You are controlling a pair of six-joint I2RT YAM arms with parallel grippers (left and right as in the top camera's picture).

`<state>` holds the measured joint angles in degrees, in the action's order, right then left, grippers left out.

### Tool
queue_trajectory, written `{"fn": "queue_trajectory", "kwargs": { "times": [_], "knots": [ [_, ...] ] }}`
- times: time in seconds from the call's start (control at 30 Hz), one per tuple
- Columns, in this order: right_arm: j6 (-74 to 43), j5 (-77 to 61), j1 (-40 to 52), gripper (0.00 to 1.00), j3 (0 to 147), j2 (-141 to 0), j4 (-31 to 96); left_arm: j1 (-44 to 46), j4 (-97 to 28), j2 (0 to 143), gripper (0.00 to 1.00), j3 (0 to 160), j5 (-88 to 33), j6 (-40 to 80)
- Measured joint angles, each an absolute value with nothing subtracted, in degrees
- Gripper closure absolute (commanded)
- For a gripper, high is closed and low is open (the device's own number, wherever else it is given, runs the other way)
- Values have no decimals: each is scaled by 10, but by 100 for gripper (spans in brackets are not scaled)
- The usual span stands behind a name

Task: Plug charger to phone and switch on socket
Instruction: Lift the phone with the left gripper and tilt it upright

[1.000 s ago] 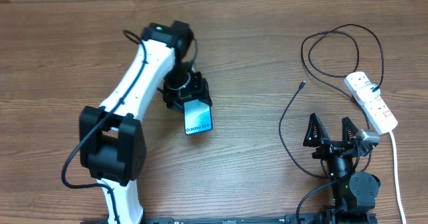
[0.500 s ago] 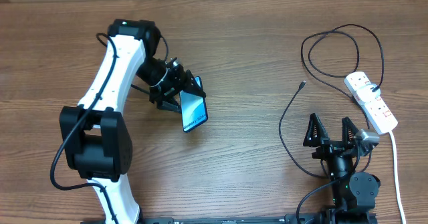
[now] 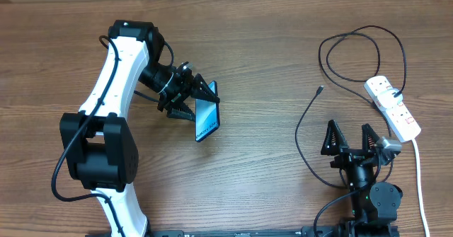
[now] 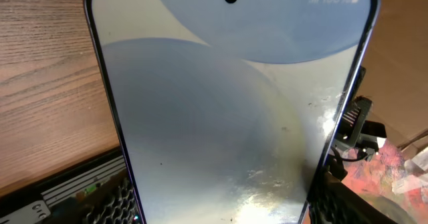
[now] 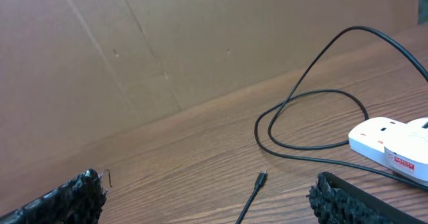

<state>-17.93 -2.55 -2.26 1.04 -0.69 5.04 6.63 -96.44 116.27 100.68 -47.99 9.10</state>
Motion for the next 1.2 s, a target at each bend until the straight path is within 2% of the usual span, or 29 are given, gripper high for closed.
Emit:
{"fn": "queue_trajectory", "kwargs": {
  "times": [1.2],
  "knots": [
    [-180,-26,-23,0,10,-7,50,66,-964,1163,62,1007,-481,74]
  ]
}}
